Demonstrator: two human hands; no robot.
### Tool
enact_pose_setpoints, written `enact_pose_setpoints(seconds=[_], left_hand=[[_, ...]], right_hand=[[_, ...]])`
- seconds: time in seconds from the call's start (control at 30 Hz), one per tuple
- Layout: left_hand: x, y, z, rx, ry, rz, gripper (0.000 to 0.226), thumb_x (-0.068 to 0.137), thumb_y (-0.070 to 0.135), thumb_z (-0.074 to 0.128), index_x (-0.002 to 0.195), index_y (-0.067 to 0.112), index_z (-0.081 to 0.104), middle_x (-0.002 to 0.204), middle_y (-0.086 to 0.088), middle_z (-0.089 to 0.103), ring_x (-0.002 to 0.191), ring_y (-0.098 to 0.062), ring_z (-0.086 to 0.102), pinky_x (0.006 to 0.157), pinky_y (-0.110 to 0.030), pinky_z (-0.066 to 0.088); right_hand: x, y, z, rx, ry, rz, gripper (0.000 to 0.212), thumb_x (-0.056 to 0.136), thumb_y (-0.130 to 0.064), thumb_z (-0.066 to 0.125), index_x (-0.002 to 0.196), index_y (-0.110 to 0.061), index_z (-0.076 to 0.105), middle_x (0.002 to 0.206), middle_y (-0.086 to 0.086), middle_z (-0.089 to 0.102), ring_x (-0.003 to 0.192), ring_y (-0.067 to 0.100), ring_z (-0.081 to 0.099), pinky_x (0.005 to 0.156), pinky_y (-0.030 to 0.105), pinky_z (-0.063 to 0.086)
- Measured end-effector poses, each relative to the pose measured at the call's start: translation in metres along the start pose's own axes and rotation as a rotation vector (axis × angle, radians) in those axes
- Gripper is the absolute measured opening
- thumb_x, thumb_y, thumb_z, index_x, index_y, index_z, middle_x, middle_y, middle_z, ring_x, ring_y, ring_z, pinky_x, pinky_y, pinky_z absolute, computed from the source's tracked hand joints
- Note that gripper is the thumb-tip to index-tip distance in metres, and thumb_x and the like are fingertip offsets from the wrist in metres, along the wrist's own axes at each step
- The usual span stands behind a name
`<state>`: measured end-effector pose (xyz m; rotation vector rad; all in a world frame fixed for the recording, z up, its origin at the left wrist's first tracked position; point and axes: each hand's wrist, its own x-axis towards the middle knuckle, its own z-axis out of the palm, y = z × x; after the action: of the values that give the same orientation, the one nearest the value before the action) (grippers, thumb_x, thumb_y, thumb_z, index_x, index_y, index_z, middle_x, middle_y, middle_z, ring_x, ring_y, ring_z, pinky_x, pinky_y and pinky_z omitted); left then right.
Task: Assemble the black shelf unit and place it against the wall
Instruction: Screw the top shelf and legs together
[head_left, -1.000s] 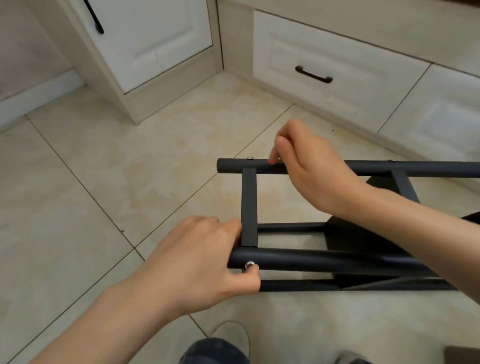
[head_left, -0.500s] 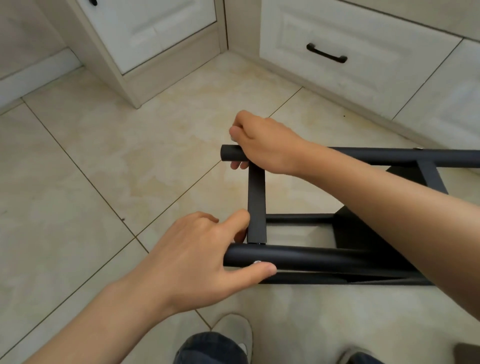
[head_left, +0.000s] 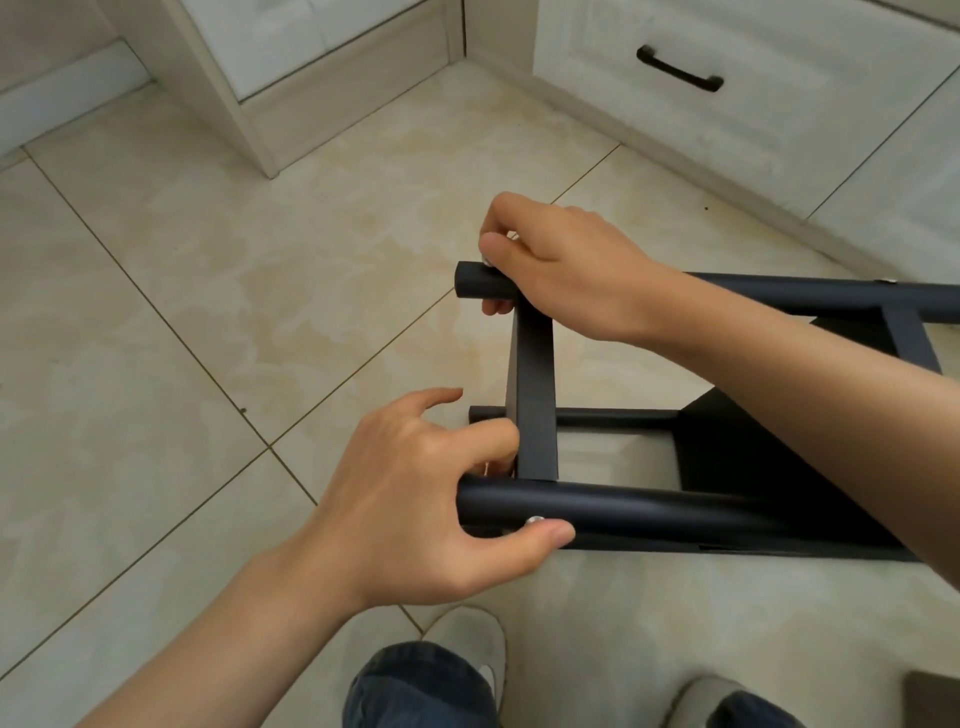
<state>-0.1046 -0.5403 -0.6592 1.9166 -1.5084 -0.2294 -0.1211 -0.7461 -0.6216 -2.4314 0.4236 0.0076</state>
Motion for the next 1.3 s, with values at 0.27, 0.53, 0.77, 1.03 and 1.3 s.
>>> enact_pose_setpoints(seconds=[0.27,0.53,0.77,1.03,1.3], left_hand=[[-0.012,-0.001,0.004,-0.149,-0.048,-0.089,0.049,0.074,0.061,0.069,0.062,0.020,0.045,0.051,0.009,0.042,0.048,-0.012,0.042,0.108,-0.045,0.042],[-0.011,0.001,0.001,-0.178,-0.051,-0.112,0.047,0.069,0.062,0.072,0.066,0.023,0.046,0.065,0.013,0.045,0.063,-0.012,0.047,0.086,-0.039,0.049],[-0.015,0.000,-0.001,-0.115,0.005,-0.100,0.052,0.069,0.067,0.072,0.093,0.031,0.043,0.098,0.015,0.042,0.093,-0.017,0.047,0.075,-0.037,0.043],[-0.008,0.001,-0.001,-0.041,-0.114,0.053,0.072,0.083,0.062,0.066,0.145,0.029,0.051,0.155,0.012,0.042,0.155,-0.026,0.019,0.121,-0.048,0.023],[-0.008,0.004,0.000,-0.164,-0.124,0.006,0.066,0.083,0.051,0.071,0.141,0.023,0.055,0.157,0.009,0.043,0.153,-0.019,0.026,0.122,-0.046,0.023]], right_hand=[[-0.010,-0.008,0.004,0.020,-0.007,0.027,0.020,0.101,-0.034,0.034,0.091,-0.029,0.051,0.083,-0.012,0.073,0.093,0.016,0.063,0.089,0.040,0.047],[-0.011,-0.009,0.006,-0.030,-0.015,0.041,0.020,0.102,-0.035,0.034,0.097,-0.029,0.052,0.080,-0.020,0.067,0.093,0.018,0.059,0.076,0.036,0.038],[-0.011,-0.006,0.009,-0.051,0.013,0.029,0.021,0.102,-0.038,0.033,0.098,-0.028,0.051,0.084,-0.013,0.069,0.089,0.023,0.058,0.072,0.037,0.036],[-0.011,-0.005,0.009,-0.018,0.021,0.034,0.023,0.103,-0.040,0.032,0.101,-0.027,0.052,0.092,-0.003,0.069,0.091,0.028,0.058,0.075,0.038,0.038],[-0.011,-0.006,0.012,-0.005,0.060,0.047,0.026,0.104,-0.039,0.032,0.106,-0.024,0.053,0.091,-0.008,0.068,0.090,0.024,0.060,0.070,0.036,0.033]])
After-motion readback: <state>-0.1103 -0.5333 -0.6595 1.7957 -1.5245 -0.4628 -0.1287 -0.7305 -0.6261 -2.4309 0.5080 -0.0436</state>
